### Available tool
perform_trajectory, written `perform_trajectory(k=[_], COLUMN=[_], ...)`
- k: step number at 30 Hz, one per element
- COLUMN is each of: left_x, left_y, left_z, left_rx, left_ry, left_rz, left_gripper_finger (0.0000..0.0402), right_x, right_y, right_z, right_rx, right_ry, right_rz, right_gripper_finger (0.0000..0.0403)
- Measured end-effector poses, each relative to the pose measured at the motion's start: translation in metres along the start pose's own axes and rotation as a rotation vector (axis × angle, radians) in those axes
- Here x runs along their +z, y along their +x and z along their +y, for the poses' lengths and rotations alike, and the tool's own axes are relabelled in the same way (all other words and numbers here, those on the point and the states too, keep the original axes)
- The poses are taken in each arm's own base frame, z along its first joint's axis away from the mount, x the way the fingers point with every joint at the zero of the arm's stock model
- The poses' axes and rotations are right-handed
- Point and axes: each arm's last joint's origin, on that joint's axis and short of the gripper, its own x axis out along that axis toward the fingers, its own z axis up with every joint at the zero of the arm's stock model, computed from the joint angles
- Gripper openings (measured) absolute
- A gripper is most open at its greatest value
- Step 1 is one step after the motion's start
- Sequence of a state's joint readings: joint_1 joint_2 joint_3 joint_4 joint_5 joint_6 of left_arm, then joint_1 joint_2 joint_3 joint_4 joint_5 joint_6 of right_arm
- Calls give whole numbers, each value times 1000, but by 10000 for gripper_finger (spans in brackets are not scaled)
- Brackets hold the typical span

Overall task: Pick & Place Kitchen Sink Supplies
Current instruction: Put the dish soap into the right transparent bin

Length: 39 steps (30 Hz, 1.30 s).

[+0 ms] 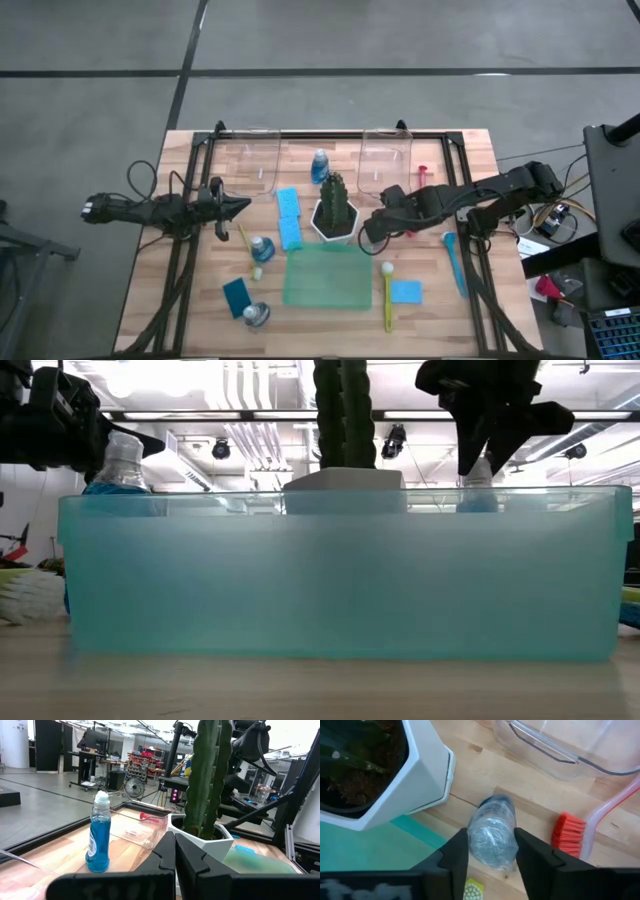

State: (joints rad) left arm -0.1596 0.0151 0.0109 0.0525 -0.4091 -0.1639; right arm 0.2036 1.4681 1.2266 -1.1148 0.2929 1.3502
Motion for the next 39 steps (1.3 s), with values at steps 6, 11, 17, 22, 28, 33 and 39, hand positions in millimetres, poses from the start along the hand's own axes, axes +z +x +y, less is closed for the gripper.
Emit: perform_trajectory(k=[6, 11, 17, 22, 28, 33, 39], left_x=[0, 0, 0, 0, 0, 0, 0], left_y=[0, 0, 0, 0, 0, 0, 0], left_z=[0, 0, 0, 0, 0, 0, 0], left_rx=[0, 0, 0, 0, 0, 0, 0], left_ry=[0, 0, 0, 0, 0, 0, 0], left_rz=[0, 0, 0, 0, 0, 0, 0], left_gripper_finger=[0, 0, 0, 0, 0, 0, 0], right_x=[6, 21, 41, 63, 96, 127, 165], right_y=[-8, -21, -43, -66, -86, -97, -97], right_z=[2, 2, -4, -9, -20, -41, -77], right_rx=[22, 62, 53, 98, 158, 124, 55], right_ry=[-2, 10, 12, 28, 15, 29, 70], right_rz=[1, -19, -24, -58, -76, -130, -181], right_gripper_finger=[118, 128, 120, 121, 122, 121, 122])
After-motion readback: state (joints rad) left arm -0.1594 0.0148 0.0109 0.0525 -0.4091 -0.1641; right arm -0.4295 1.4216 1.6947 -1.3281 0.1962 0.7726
